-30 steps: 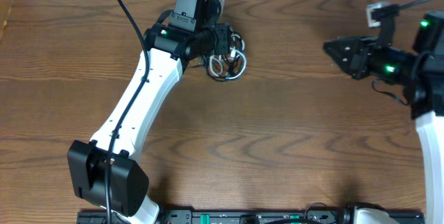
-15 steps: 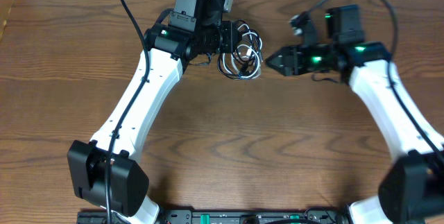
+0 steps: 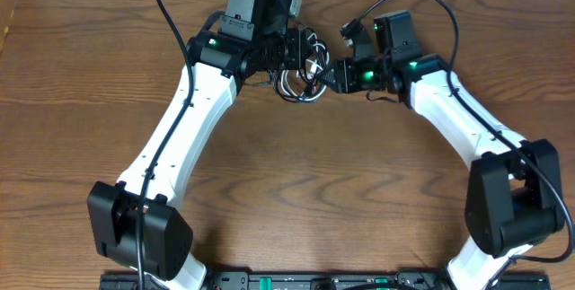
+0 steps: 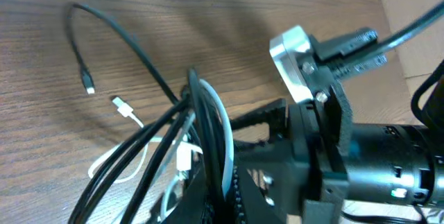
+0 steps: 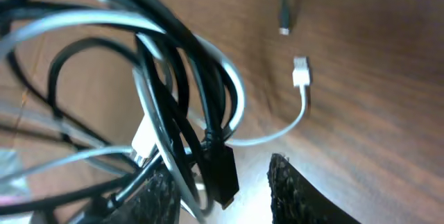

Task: Untangle cables

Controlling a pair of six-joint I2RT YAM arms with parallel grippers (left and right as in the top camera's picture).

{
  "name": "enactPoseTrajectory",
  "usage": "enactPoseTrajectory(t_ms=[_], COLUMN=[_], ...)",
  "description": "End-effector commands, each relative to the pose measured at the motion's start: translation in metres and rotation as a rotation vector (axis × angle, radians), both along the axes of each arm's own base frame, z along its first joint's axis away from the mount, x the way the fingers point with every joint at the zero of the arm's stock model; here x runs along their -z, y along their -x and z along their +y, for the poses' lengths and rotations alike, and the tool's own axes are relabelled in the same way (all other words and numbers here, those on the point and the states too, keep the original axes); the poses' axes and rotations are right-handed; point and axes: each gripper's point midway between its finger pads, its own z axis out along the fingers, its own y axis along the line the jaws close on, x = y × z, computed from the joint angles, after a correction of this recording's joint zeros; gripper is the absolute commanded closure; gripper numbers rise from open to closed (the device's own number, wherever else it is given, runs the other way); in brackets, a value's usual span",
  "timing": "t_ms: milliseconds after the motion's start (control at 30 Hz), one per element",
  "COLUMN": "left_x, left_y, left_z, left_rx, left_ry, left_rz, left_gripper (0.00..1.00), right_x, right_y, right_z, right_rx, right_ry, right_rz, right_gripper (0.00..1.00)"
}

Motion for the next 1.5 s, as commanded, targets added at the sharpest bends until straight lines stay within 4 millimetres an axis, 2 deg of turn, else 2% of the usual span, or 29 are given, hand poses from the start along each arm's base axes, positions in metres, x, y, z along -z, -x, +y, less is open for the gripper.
enactPoseTrajectory(t_ms=[0,133,233,300,367,533,667,833,967,1133,1233,1367,1467], left_x=[0.002,0.004,0.005,0.005,0.007,0.008,0.001,-0.015,-0.022,-0.015,-0.012,-0.008,-0.004], left_y=[0.001,0.004,0.004,0.003,0.0,-0.009,-0.023,-0.035,-0.038,-0.035,-0.031,-0.028,-0.026], left_z=[-0.002,-0.001,-0.001,0.0,0.005,0.019,0.049,0.096,0.127,0.149,0.15,0.141,0.129], left_rx=[0.005,0.005,0.005,0.001,-0.02,-0.064,-0.134,-0.238,-0.305,-0.352,-0.349,-0.324,-0.296], left_ry=[0.016,0.011,0.009,0.005,-0.016,-0.035,-0.027,-0.018,-0.018,-0.028,-0.036,-0.042,-0.046], left_rz=[0.018,0.032,0.035,0.033,0.026,0.014,-0.006,-0.038,-0.041,-0.002,0.016,0.03,0.038], left_gripper=[0.93,0.93,0.93,0.93,0.93,0.93,0.93,0.93,0.92,0.92,0.93,0.93,0.93], right_x=[0.013,0.016,0.027,0.04,0.054,0.071,0.079,0.085,0.087,0.088,0.083,0.064,0.052], right_y=[-0.004,-0.008,-0.012,-0.013,-0.011,-0.007,-0.003,-0.001,0.001,0.005,0.003,0.008,0.015], right_z=[0.011,0.023,0.017,0.005,-0.016,-0.06,-0.095,-0.136,-0.158,-0.18,-0.17,-0.126,-0.1], right_rx=[0.014,0.031,0.112,0.198,0.302,0.432,0.492,0.544,0.537,0.535,0.43,0.154,0.051], right_ry=[0.018,0.012,0.068,0.135,0.221,0.358,0.398,0.426,0.428,0.404,0.315,0.151,0.1], right_rz=[-0.002,-0.018,0.009,0.049,0.096,0.161,0.236,0.298,0.325,0.365,0.346,0.253,0.218], right_gripper=[0.64,0.69,0.78,0.9,0.96,0.99,0.99,0.98,0.99,0.99,0.99,0.99,0.99])
